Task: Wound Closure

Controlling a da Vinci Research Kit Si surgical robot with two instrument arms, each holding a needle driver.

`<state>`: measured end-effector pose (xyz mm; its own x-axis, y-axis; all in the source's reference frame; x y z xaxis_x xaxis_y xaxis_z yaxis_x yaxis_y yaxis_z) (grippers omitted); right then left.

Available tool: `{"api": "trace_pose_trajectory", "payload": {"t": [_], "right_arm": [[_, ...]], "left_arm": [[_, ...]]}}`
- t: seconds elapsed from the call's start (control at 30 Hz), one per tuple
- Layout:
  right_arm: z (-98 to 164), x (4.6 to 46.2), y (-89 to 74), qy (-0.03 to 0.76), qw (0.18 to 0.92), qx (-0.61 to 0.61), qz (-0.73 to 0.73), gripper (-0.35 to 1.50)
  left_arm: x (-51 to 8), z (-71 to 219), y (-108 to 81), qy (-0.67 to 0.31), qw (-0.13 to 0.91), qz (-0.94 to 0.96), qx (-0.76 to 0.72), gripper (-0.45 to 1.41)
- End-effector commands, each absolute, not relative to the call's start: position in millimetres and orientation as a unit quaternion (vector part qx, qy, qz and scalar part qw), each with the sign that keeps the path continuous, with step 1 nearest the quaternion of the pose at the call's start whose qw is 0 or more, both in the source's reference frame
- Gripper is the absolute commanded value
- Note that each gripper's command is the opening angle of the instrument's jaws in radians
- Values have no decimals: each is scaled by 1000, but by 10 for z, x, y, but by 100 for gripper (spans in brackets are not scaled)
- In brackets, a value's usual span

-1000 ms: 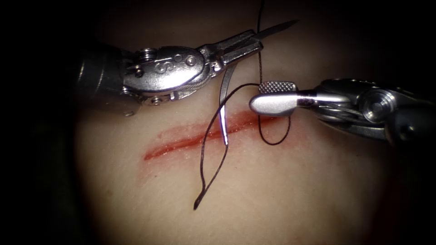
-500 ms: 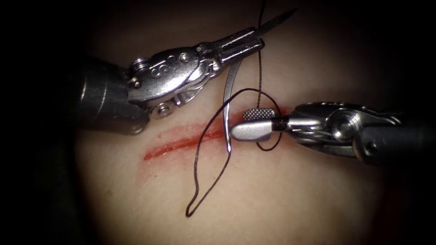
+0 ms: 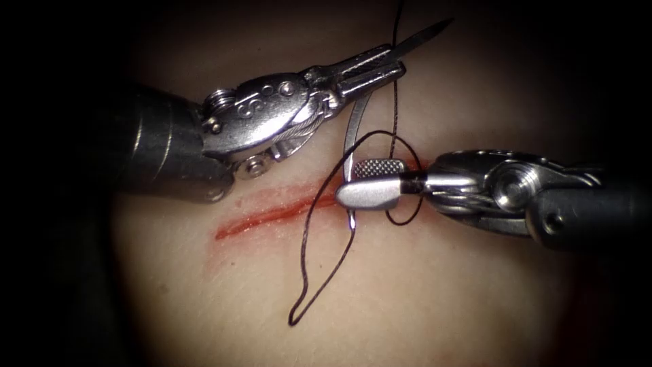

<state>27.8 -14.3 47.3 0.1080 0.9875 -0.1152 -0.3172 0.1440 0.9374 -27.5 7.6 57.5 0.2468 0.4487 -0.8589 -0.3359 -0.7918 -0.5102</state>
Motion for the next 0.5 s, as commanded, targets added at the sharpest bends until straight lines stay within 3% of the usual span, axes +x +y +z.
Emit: {"api": "trace_pose_trajectory", "payload": {"t": [0.03,0.07,0.1,0.13,0.17,0.2,0.23,0.27,0.37,0.43,0.5], "right_arm": [[477,290,-143,420,628,399,520,87],[478,291,-144,421,628,398,520,84],[480,293,-145,421,629,397,519,69],[482,293,-147,421,630,397,518,34],[484,294,-148,421,631,397,517,-17],[485,294,-150,422,631,397,516,-35],[485,293,-150,414,623,405,526,-35],[485,292,-150,409,617,411,532,-35],[481,288,-146,407,614,415,534,-35],[479,284,-144,404,615,418,534,-35],[478,280,-142,397,623,410,535,-35]], "left_arm": [[-281,580,76,-39,320,612,-722,-45],[-281,580,76,-39,320,612,-722,-45],[-281,580,76,-39,321,612,-722,-45],[-281,580,76,-39,321,612,-722,-45],[-281,579,76,-39,321,612,-722,-45],[-281,579,76,-40,321,612,-722,-45],[-281,579,76,-40,320,612,-722,-20],[-281,579,76,-45,324,611,-721,47],[-278,579,77,-100,363,621,-687,93],[-276,577,80,-138,392,630,-657,113],[-272,574,85,-175,421,635,-624,118]]}}
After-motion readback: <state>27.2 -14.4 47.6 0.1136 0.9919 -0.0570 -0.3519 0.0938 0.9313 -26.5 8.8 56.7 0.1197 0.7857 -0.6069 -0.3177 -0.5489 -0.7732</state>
